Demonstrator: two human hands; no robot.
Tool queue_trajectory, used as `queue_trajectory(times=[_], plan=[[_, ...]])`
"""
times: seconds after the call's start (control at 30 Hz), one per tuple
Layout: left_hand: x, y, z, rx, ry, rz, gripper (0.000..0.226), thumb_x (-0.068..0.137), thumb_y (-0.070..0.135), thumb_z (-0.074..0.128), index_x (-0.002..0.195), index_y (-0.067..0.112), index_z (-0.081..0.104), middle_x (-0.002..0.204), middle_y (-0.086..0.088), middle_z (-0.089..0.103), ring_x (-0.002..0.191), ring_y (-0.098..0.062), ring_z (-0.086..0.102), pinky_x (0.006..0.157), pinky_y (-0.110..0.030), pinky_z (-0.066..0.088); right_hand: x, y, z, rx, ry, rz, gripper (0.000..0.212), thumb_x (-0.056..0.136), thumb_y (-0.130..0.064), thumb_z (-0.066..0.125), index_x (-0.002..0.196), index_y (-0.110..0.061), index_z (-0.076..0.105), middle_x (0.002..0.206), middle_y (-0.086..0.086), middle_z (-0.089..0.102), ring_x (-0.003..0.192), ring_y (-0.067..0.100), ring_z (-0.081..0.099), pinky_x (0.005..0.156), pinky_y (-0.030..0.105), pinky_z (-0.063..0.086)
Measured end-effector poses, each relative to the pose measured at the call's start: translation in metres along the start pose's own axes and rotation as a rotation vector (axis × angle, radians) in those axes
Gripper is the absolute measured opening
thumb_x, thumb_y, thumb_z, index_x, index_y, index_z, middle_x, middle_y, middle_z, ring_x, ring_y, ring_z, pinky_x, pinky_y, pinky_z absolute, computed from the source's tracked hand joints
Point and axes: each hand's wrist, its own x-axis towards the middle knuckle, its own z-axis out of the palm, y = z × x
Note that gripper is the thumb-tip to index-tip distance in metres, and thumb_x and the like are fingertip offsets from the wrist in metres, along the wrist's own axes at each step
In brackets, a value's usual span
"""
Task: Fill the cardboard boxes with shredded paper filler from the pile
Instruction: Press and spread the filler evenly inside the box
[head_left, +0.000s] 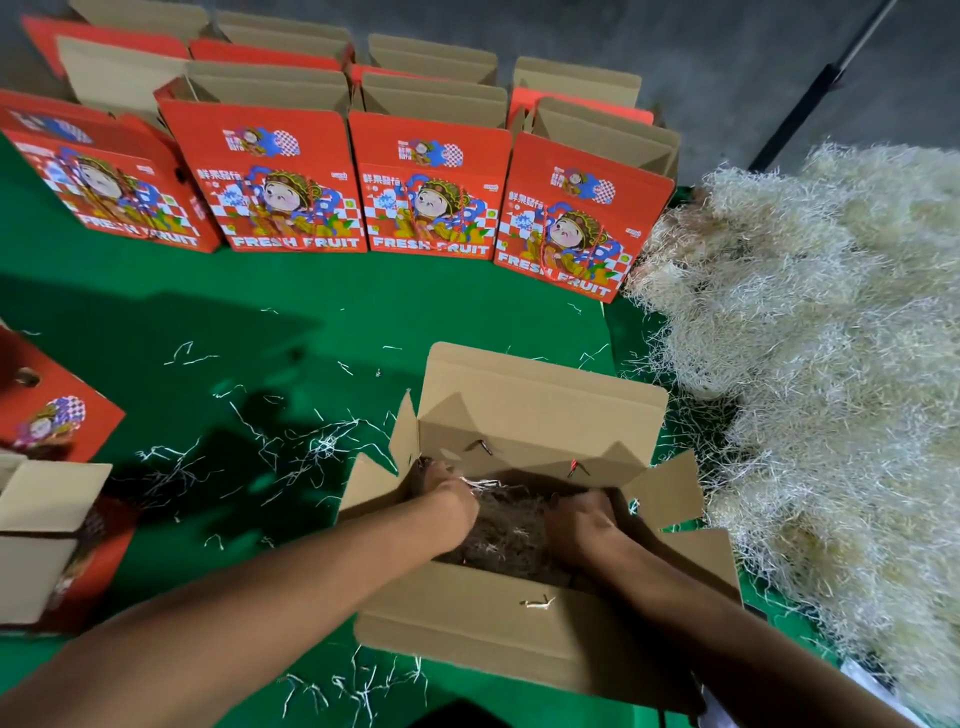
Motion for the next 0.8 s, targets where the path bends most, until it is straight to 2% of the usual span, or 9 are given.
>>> queue_trajectory(times=[0.1,0.17,0.27,0.33,0.43,0.5,0.6,0.7,0.8], plan=[[-0.005,0.005,-0.006,-0.106,0.101,0.061,0.041,0.092,0.015,0.064,0.132,0.012,0.058,0.138,-0.011,0.054,0.129,-0.034,0.046,0.097,-0.046,0.041,0.001,-0.005,-0.014,0.235,0.148,-0.160,0.030,0.095,-0.033,0.055,0.118,-0.019,0.067,0.122,0.007,0.068,0.112,0.026,0.065,0.086,0.033,0.052],[-0.007,0.006,-0.006,-0.218,-0.042,0.087,0.039,0.091,0.016,0.064,0.128,0.007,0.058,0.133,-0.015,0.056,0.121,-0.036,0.053,0.091,-0.048,0.044,0.001,-0.020,-0.011,0.437,0.005,-0.264,0.037,0.097,-0.027,0.057,0.132,-0.013,0.059,0.134,0.013,0.060,0.122,0.030,0.058,0.098,0.036,0.047],[-0.007,0.003,0.004,-0.245,-0.243,0.070,0.046,0.097,0.017,0.052,0.140,0.004,0.046,0.145,-0.016,0.047,0.129,-0.037,0.048,0.108,-0.056,0.037,0.007,-0.028,0.008,0.533,-0.233,-0.255,0.040,0.102,-0.015,0.052,0.138,0.000,0.052,0.140,0.022,0.053,0.128,0.036,0.051,0.105,0.037,0.036],[-0.008,-0.001,0.008,-0.248,-0.250,0.049,0.046,0.098,0.017,0.049,0.142,0.007,0.044,0.146,-0.014,0.046,0.129,-0.035,0.046,0.110,-0.056,0.033,0.006,-0.017,0.015,0.516,-0.284,-0.220,0.042,0.101,-0.016,0.052,0.140,0.001,0.050,0.142,0.022,0.050,0.130,0.035,0.049,0.108,0.036,0.034],[-0.013,-0.005,0.007,-0.285,-0.276,0.063,0.043,0.096,0.018,0.048,0.137,0.006,0.049,0.135,-0.014,0.053,0.102,-0.030,0.054,0.097,-0.048,0.046,0.004,-0.003,0.020,0.518,-0.256,-0.139,0.050,0.098,-0.021,0.058,0.142,-0.002,0.046,0.144,0.020,0.049,0.129,0.032,0.050,0.107,0.036,0.038],[-0.015,-0.009,0.002,-0.347,-0.222,0.094,0.035,0.094,0.017,0.051,0.126,0.005,0.056,0.126,-0.014,0.060,0.093,-0.030,0.057,0.087,-0.042,0.049,0.004,0.001,0.017,0.562,-0.197,-0.104,0.041,0.100,-0.021,0.054,0.138,-0.007,0.052,0.141,0.017,0.053,0.127,0.031,0.053,0.106,0.035,0.041],[-0.020,-0.011,-0.005,-0.506,0.026,0.093,0.012,0.090,0.013,0.057,0.101,0.009,0.061,0.092,-0.009,0.064,0.073,-0.026,0.057,0.065,-0.035,0.047,0.005,0.004,0.009,0.680,0.014,0.008,0.022,0.097,-0.011,0.054,0.115,-0.017,0.064,0.113,0.009,0.067,0.103,0.026,0.065,0.088,0.033,0.051],[-0.020,-0.007,-0.002,-0.550,0.158,0.040,0.023,0.089,0.009,0.059,0.110,0.008,0.066,0.102,-0.010,0.065,0.083,-0.026,0.059,0.073,-0.037,0.049,0.004,-0.001,0.005,0.739,0.079,-0.032,0.023,0.097,-0.017,0.058,0.119,-0.019,0.063,0.114,0.006,0.068,0.103,0.025,0.064,0.090,0.032,0.051],[-0.021,-0.008,0.007,-0.398,-0.022,-0.030,0.034,0.091,0.013,0.057,0.125,0.010,0.060,0.130,-0.010,0.060,0.109,-0.028,0.058,0.092,-0.040,0.046,-0.003,-0.005,0.006,0.722,-0.042,-0.050,0.038,0.096,-0.027,0.060,0.133,-0.018,0.056,0.131,0.008,0.061,0.117,0.028,0.058,0.098,0.034,0.047]])
